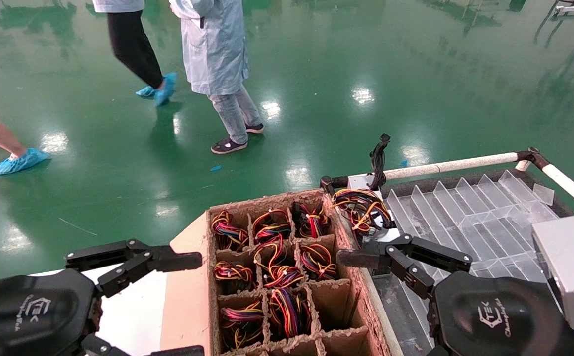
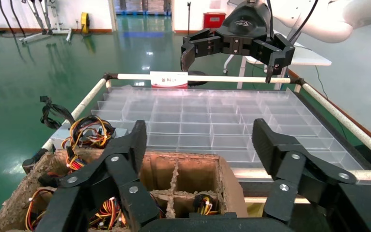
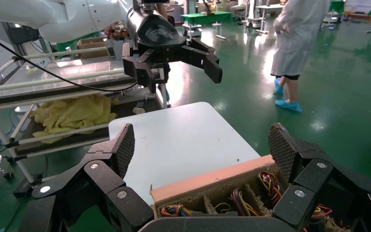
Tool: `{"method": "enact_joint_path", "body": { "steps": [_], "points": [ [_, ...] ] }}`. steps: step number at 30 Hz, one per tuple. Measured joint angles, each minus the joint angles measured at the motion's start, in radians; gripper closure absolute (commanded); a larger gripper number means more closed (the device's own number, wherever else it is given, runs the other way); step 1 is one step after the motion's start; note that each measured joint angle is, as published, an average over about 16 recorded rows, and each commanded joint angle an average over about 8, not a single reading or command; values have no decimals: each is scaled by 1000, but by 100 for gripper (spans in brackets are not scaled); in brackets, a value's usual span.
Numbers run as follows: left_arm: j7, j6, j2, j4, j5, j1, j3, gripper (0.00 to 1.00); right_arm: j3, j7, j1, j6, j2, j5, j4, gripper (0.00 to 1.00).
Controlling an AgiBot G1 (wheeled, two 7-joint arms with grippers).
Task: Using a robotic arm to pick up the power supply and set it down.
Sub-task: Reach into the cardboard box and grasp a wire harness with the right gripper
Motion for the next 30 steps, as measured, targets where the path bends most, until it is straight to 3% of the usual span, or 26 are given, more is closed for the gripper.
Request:
{"method": "enact_joint_path", "body": {
  "steps": [12, 20, 30],
  "points": [
    [0, 0, 0, 0, 0, 0, 0, 100, -10, 10, 46, 47, 16, -77, -26, 0],
    [0, 0, 0, 0, 0, 0, 0, 100, -66, 31, 140, 88, -12, -227, -70, 0],
    [0, 0, 0, 0, 0, 0, 0, 100, -173, 29, 265, 113, -116, -443, -170, 0]
  ]
}}
